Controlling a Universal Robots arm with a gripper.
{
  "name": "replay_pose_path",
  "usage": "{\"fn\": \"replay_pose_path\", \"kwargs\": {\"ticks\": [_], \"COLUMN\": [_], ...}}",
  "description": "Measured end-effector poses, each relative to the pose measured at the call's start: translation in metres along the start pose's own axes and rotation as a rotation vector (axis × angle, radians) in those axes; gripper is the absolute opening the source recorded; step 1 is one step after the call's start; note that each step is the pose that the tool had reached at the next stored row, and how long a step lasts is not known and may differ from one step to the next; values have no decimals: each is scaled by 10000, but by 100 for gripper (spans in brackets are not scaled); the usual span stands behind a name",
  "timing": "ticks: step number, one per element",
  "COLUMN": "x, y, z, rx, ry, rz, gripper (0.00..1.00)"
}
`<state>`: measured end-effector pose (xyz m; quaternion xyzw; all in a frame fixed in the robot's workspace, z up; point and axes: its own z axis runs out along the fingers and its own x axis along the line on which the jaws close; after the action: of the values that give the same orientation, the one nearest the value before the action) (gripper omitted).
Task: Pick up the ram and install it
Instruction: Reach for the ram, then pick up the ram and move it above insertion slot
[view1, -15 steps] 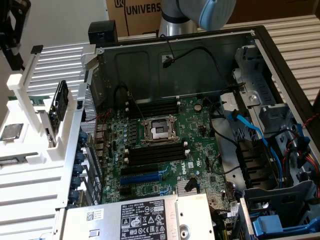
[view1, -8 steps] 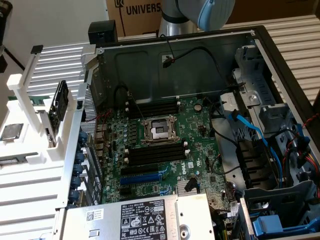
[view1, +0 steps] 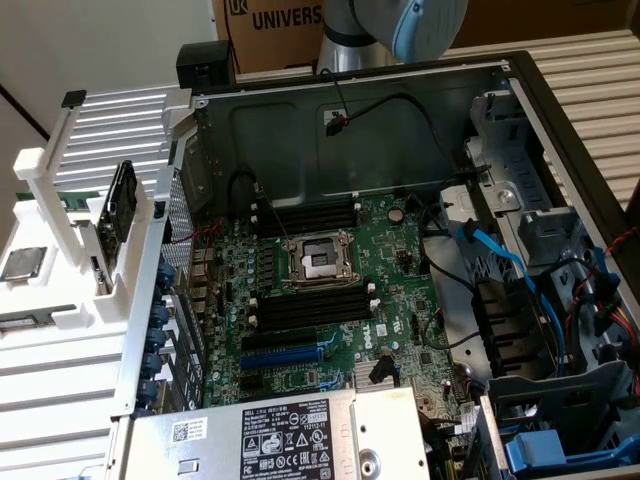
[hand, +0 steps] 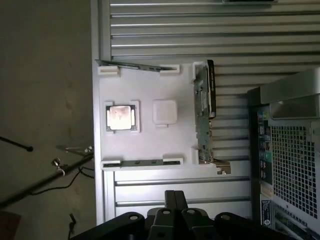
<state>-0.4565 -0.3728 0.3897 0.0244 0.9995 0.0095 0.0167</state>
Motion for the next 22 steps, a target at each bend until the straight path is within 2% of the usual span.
{"fn": "replay_pose_path", "kwargs": {"ticks": [1, 2, 8, 22], "x": [94, 140, 345, 346], "y": [3, 14, 171, 171], "z": [1, 2, 11, 11], "rx": [0, 0, 0, 0], "ry": [-1, 0, 0, 0], "rz": [0, 0, 0, 0], "gripper": [11, 11, 11, 11]}}
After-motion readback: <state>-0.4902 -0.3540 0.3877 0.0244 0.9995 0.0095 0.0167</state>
